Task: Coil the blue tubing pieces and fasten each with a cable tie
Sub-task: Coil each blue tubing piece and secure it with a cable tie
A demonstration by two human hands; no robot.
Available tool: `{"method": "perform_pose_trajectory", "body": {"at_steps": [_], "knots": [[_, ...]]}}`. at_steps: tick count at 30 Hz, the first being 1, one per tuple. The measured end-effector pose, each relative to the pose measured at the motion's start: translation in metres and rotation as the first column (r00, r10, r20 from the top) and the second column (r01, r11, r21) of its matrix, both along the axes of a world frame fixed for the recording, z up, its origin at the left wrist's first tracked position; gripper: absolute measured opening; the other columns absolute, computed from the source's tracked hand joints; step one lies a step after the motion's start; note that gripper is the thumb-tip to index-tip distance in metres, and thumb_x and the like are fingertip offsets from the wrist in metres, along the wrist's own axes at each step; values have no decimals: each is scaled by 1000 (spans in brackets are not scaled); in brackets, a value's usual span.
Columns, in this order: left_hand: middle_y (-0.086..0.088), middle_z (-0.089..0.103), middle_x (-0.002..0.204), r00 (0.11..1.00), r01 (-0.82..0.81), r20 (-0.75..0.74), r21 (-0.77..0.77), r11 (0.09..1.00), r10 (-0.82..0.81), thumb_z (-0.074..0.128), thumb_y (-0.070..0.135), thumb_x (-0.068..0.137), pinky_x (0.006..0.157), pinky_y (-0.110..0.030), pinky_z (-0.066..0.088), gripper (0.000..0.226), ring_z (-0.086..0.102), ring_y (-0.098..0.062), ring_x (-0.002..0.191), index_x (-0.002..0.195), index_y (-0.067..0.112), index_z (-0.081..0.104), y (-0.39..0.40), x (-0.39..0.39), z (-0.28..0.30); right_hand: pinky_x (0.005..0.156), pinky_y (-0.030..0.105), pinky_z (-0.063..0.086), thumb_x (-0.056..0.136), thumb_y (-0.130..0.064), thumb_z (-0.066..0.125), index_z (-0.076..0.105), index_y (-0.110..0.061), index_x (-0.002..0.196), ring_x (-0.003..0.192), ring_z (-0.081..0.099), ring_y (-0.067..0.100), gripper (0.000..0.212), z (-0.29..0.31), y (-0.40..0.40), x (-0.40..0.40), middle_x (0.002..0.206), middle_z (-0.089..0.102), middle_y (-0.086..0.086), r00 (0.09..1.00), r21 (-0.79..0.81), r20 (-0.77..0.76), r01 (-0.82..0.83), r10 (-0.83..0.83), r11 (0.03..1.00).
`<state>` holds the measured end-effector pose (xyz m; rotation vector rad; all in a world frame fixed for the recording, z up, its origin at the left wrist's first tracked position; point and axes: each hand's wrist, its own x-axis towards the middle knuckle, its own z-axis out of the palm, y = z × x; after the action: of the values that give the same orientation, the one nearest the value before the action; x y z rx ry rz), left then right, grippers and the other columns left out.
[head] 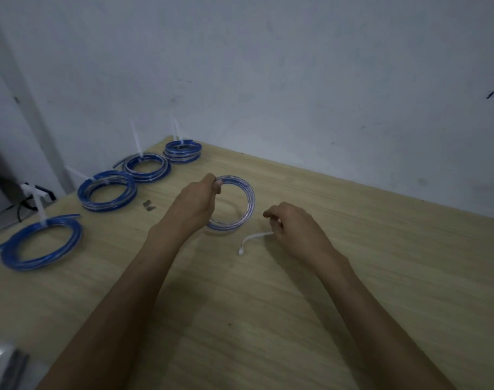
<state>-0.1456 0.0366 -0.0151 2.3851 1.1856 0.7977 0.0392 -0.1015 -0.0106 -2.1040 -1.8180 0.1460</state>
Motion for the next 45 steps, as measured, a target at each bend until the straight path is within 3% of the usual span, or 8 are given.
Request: {"method": "perform_pose_trajectory", "body": {"at_steps": [8, 15, 18, 24, 30, 34, 39, 45], "knots": [[-2, 53, 69, 997, -69, -28, -55, 996, 67, 26, 38, 109, 60, -37, 37, 36, 52, -25, 66, 95, 15, 50, 5, 0, -15, 78, 37, 41, 104, -27, 47, 60, -16, 107, 105, 50, 23, 17, -1, -1, -4, 111, 58, 4, 977, -124, 201, -40, 65, 991], [-7, 54, 75, 983, -185, -16, -14, 983, 185, 28, 30, 109, 62, -42, 41, 34, 54, -31, 70, 101, 7, 51, -9, 8, -17, 54, 22, 49, 96, -19, 57, 64, -18, 87, 53, 63, 9, 11, 41, -17, 4, 67, 73, -3, 906, 15, -421, 51, -40, 999], [-7, 56, 75, 985, -169, 22, -15, 986, 169, 26, 30, 110, 60, -40, 38, 34, 53, -29, 69, 102, 7, 50, -25, 20, -15, 45, 14, 41, 92, -13, 57, 65, -13, 88, 45, 58, 9, 9, 42, -17, -9, 67, 75, -1, 849, -34, -521, 81, -87, 996], [0, 52, 73, 994, -78, 73, 25, 997, 76, 26, 33, 109, 61, -37, 32, 30, 49, -26, 68, 100, 13, 47, -51, 45, -17, 49, 23, 47, 90, -1, 54, 62, -9, 72, 46, 65, 17, 22, 30, -9, -21, 66, 75, 6, 699, -97, -693, 152, -177, 984], [-1, 56, 70, 981, -71, 186, 74, 995, 57, 31, 31, 109, 58, -38, 34, 33, 58, -31, 70, 110, 11, 56, -48, 45, -20, 46, 25, 50, 97, -11, 59, 59, -5, 87, 50, 67, 21, 12, 19, -1, -23, 73, 77, 9, 509, 11, -849, 287, -142, 958], [-1, 64, 79, 972, 50, 228, 64, 997, -64, 36, 31, 108, 64, -37, 39, 31, 61, -26, 75, 112, 14, 62, -57, 48, -19, 56, 34, 59, 99, -17, 62, 64, -3, 92, 51, 66, 19, 15, 17, 2, -28, 78, 78, 5, 479, 57, -870, 327, -114, 943], [-1, 56, 66, 912, 67, 408, -45, 997, -43, 36, 35, 107, 60, -36, 38, 33, 52, -14, 62, 89, 20, 59, -52, 49, -19, 50, 22, 51, 99, -14, 63, 65, 4, 104, 47, 61, 12, 19, 21, -1, -27, 83, 78, 9, 456, 89, -889, 266, -44, 960], [0, 69, 92, 855, 139, 514, -98, 985, -70, 42, 26, 107, 77, -47, 52, 26, 65, -21, 85, 115, 20, 66, -52, 49, -19, 53, 18, 49, 97, -11, 64, 60, -2, 116, 50, 61, 10, 21, 26, -3, -29, 89, 78, 10, 426, 93, -905, 206, -4, 974]]}}
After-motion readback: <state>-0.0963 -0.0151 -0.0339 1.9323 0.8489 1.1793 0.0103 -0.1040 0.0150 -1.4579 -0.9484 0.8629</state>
